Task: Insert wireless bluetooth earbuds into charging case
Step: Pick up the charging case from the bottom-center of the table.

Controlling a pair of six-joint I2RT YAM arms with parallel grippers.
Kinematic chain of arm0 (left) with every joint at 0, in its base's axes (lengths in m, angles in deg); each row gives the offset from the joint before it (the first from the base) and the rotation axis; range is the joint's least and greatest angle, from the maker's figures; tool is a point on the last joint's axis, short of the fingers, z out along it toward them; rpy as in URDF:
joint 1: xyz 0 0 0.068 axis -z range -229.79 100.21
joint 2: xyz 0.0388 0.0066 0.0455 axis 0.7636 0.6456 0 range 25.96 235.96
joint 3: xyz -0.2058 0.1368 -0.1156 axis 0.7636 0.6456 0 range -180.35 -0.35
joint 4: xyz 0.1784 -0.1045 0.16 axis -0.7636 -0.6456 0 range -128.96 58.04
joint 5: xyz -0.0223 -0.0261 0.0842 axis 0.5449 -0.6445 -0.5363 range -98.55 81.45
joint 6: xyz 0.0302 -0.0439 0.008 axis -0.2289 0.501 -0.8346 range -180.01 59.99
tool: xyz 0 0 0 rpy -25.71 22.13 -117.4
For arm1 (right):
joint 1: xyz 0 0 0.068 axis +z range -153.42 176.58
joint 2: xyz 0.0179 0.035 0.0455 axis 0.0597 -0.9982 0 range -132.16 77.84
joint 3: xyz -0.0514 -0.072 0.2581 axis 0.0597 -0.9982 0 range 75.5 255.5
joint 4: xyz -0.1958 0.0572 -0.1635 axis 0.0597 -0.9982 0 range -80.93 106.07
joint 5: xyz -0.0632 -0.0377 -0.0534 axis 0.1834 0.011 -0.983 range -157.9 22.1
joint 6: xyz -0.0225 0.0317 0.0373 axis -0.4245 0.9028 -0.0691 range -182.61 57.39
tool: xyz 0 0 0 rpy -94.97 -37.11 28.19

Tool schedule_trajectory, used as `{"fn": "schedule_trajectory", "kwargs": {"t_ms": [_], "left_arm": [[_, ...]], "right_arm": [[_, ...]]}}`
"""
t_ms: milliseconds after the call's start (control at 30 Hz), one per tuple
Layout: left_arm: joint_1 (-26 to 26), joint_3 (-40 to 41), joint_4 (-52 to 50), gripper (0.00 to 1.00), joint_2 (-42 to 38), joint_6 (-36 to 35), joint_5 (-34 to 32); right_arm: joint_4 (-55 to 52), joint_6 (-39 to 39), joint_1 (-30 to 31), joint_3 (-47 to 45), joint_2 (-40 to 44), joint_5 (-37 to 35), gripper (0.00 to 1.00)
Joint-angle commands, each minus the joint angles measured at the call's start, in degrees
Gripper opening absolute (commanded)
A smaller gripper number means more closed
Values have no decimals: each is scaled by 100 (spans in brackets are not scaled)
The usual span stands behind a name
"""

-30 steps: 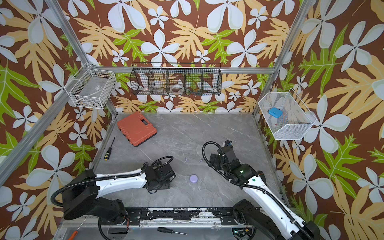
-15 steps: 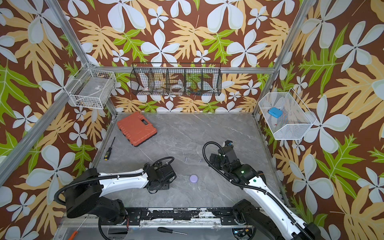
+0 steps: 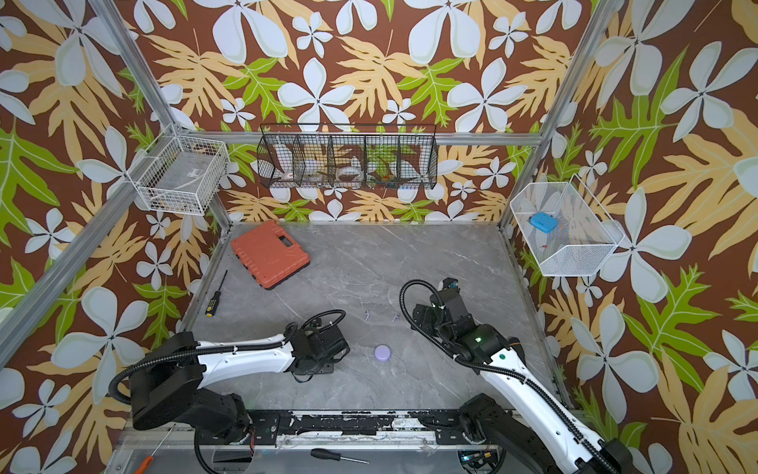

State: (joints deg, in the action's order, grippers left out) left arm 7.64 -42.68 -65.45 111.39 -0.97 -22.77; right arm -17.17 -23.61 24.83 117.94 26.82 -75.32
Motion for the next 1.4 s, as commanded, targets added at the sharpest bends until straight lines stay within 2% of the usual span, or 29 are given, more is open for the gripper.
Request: {"fn": "schedule_trajectory", "kwargs": {"t_ms": [0, 200, 267, 600, 700, 967, 1033, 1367], "left_arm": [[5, 40, -69, 55, 40, 28, 68], [16, 58, -87, 54, 28, 28, 58], [15, 66, -95, 49, -6, 27, 39], [51, 51, -153, 46, -104, 46, -11], [62, 49, -175, 42, -131, 46, -28], [84, 49, -217, 39, -218, 46, -50], [110, 58, -227, 35, -242, 37, -89], [224, -21, -229, 33, -301, 19, -215]], "right_arm": [[8, 74, 5, -33, 0, 46, 95], [54, 89, 5, -79, -39, 164, 95], [81, 88, 5, -101, -54, 195, 95], [299, 55, 6, -207, -272, 667, 95], [367, 55, 11, -226, -328, 808, 95], [715, 28, 14, -323, -509, 1367, 95], [819, 15, 11, -347, -603, 1539, 95], [1247, -58, 19, -452, -1003, 2212, 96]]}}
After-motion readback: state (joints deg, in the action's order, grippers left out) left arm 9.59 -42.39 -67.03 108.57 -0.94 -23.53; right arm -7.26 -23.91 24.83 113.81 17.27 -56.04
